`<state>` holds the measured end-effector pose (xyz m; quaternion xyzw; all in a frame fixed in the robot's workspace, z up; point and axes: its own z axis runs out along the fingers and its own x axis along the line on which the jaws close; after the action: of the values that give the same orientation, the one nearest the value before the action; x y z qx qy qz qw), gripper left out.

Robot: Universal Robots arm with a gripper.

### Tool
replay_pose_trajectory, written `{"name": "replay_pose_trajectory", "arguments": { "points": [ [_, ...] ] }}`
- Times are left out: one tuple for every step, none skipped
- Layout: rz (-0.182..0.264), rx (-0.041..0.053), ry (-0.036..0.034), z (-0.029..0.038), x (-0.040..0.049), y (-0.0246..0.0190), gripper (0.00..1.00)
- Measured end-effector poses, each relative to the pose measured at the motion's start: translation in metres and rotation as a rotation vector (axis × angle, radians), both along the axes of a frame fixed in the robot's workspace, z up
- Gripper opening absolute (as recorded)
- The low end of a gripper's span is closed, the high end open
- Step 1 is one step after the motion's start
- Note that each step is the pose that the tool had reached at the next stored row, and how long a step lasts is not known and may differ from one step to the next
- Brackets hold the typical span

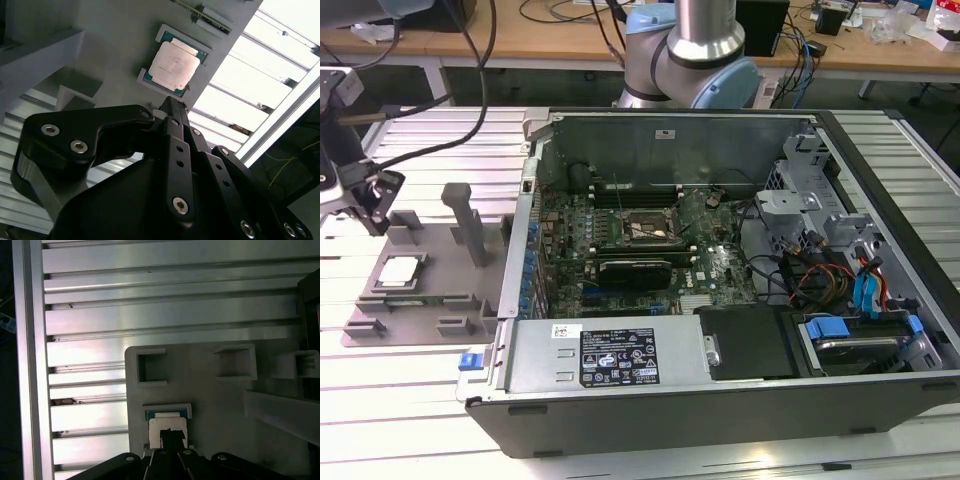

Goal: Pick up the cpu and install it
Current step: 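Pick up the cpu and move it towards the insertion slot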

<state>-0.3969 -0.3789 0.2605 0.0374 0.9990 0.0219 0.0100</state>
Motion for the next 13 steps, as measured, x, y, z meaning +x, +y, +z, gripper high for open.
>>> {"name": "replay_pose_trajectory", "arguments": {
  "points": [
    [0.0,0.0,0.0,-0.0021,-0.0005,0.0,0.11],
    [0.0,0.0,0.0,-0.0041,-0.001,0.0,0.11],
    [0.0,0.0,0.0,-0.0066,-0.0015,0.0,0.11],
    [0.0,0.0001,0.0,-0.0079,-0.0017,0.0,0.11],
    [0.0,0.0,0.0,-0.0093,-0.0018,0.0,0.11],
    [0.0,0.0001,-0.0001,-0.0116,-0.0019,0.0,0.11],
    [0.0,0.0,0.0,-0.0131,-0.0019,0.0,0.11],
    [0.0,0.0,0.0,-0.0145,-0.0019,0.0,0.11],
    [0.0,0.0001,-0.0001,-0.0158,-0.0019,0.0,0.11],
    [0.0,0.0001,-0.0001,-0.0173,-0.002,-0.0001,0.11],
    [0.0,0.0,0.0001,-0.0203,-0.0019,-0.0011,0.11],
    [0.0,0.0,0.0002,-0.0226,-0.002,-0.0026,0.11],
    [0.0,0.0001,0.0001,-0.0251,-0.0019,-0.006,0.11]
  ]
}}
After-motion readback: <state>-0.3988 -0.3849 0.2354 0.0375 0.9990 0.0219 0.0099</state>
